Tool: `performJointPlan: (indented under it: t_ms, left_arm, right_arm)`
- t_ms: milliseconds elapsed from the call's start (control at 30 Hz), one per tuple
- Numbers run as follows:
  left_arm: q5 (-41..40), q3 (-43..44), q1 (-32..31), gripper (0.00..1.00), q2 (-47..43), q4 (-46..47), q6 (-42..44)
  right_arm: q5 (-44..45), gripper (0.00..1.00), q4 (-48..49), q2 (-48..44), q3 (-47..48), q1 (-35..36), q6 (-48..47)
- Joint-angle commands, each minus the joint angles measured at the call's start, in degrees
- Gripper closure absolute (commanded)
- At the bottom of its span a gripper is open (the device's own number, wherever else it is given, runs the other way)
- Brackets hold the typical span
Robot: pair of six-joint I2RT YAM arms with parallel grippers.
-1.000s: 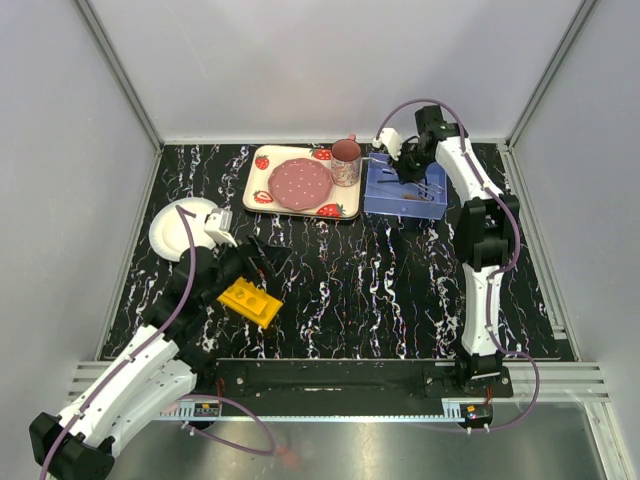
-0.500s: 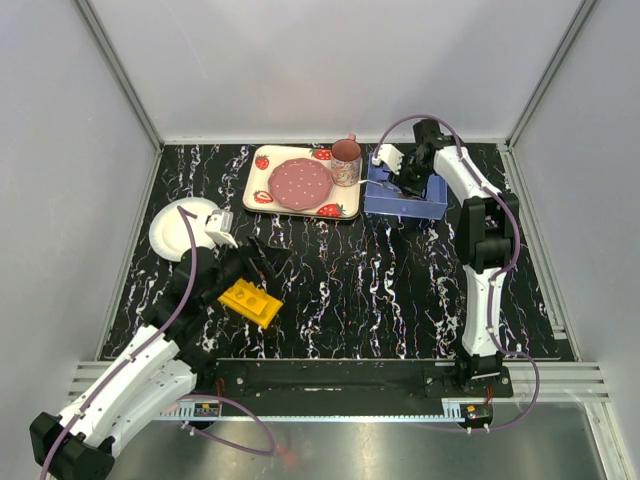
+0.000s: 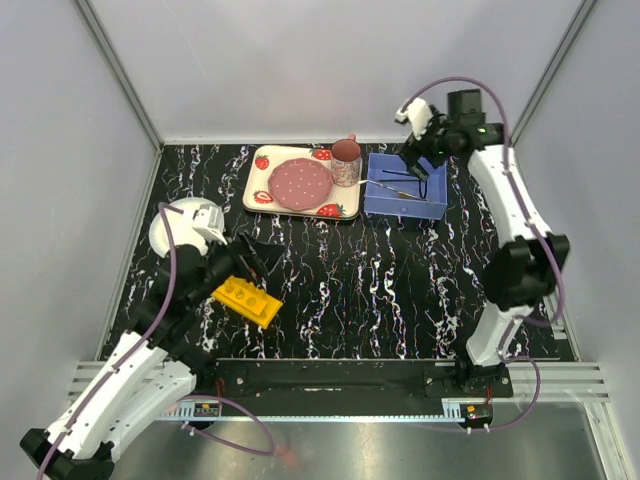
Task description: Organize the chemistry lab equipment
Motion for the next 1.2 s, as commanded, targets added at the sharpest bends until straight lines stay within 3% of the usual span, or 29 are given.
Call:
performJointPlan:
  t_ms: [0, 67, 233, 367, 467, 567, 1167]
  left_arm:
    - [-0.81, 12.24, 0.20, 0.01, 0.93, -6.61, 2.54]
    - [-1.95, 19.68, 0.20, 0.01, 2.59, -10.93, 6.13]
    - [-11.42, 33.95, 0.29, 0.01, 6.37, -28.33, 13.69]
    - [-16.45, 39.94, 0.29, 0.01, 6.39, -37.04, 16.69]
    - [-17.86, 39.59, 0.38, 0.01, 4.54, -39.25, 17.84]
    - [-17.60, 37.93, 0.29, 0.01, 1.55, -40.22, 17.49]
    - [-14.96, 32.56, 0.29, 0.01, -5.75, -41.01, 13.62]
  right_arm:
    - [-5.34, 0.00, 7.89, -14.18, -8.64, -3.52, 20.14]
    - [-0.88, 0.00, 14.54, -21.27, -13.23, -5.28, 32.22]
    - [1.33, 0.00, 21.34, -37.19, -26.24, -8.10, 46.16]
    - [12.31, 0.00, 21.02, -43.47, -29.07, -8.18, 55.85]
    - [20.21, 0.00, 16.09, -44.79, -27.58, -8.18, 57.44]
    - [22.61, 0.00, 15.38, -47.42, -29.41, -8.10, 56.83]
    - [19.54, 0.00, 14.06, -54.46, -34.43, -8.10, 56.13]
